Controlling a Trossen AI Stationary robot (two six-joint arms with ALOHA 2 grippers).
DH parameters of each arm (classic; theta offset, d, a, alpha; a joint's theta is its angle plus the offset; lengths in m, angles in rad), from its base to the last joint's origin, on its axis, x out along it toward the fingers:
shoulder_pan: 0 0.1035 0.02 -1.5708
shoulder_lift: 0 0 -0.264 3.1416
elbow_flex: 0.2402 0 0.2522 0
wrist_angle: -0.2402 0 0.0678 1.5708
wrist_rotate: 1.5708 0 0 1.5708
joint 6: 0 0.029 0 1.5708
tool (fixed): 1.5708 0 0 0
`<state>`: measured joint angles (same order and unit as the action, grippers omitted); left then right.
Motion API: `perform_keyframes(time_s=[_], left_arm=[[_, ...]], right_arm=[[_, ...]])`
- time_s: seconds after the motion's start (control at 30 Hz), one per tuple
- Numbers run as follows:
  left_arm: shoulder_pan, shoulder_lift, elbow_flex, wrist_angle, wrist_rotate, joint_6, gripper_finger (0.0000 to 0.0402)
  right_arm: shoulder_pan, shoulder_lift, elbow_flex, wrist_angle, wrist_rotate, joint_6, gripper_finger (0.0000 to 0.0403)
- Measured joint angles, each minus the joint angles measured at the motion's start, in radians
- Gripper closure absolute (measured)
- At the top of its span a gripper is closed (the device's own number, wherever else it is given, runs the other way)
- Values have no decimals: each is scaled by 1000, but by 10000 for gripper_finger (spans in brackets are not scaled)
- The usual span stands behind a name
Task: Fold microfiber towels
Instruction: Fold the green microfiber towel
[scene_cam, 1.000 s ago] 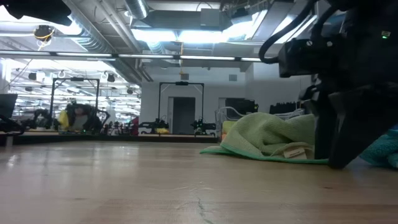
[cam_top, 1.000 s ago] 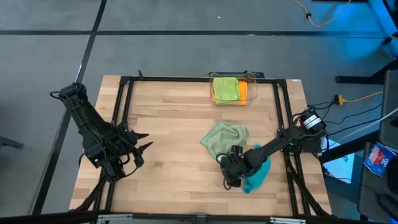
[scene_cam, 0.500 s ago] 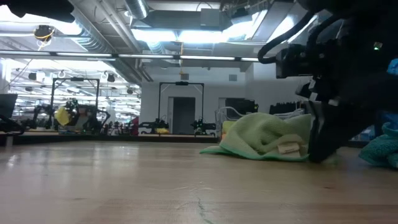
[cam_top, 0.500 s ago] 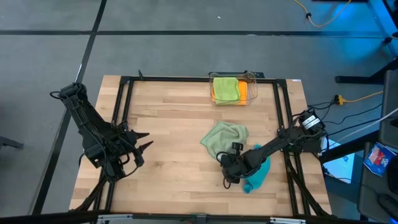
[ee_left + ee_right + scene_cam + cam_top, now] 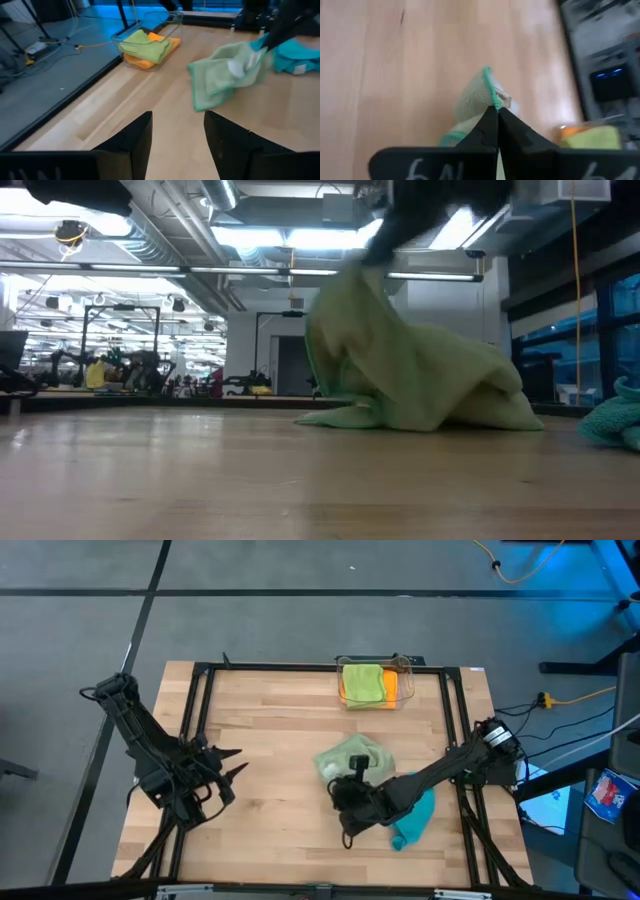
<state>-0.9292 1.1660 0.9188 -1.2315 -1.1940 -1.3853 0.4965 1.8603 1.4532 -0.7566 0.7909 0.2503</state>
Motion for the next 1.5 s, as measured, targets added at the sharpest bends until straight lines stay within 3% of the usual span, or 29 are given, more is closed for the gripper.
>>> perform_keyframes(time_s=[0.23,0.4,0.47,0.67,0.8,1.0,1.23,1.37,1.5], left_arm=[[98,0,0,56,54,140,230],[189,0,0,213,-54,321,230],[231,0,0,307,-46,426,230],[370,11,0,622,221,820,230],[425,32,0,725,341,998,230],[474,63,0,686,366,1025,230],[509,121,0,666,513,1016,230],[505,138,0,671,518,998,230],[489,120,5,666,455,1002,230]], right_arm=[[0,0,141,-6,135,-98,401],[-2,0,210,-2,172,-171,402],[-2,-1,230,2,180,-204,402],[-2,-2,316,4,203,-313,402],[-2,-2,376,4,203,-359,402],[3,-3,471,3,203,-437,403],[6,-3,592,4,203,-471,403],[6,-5,610,0,204,-471,403],[6,-5,601,-36,204,-447,403]])
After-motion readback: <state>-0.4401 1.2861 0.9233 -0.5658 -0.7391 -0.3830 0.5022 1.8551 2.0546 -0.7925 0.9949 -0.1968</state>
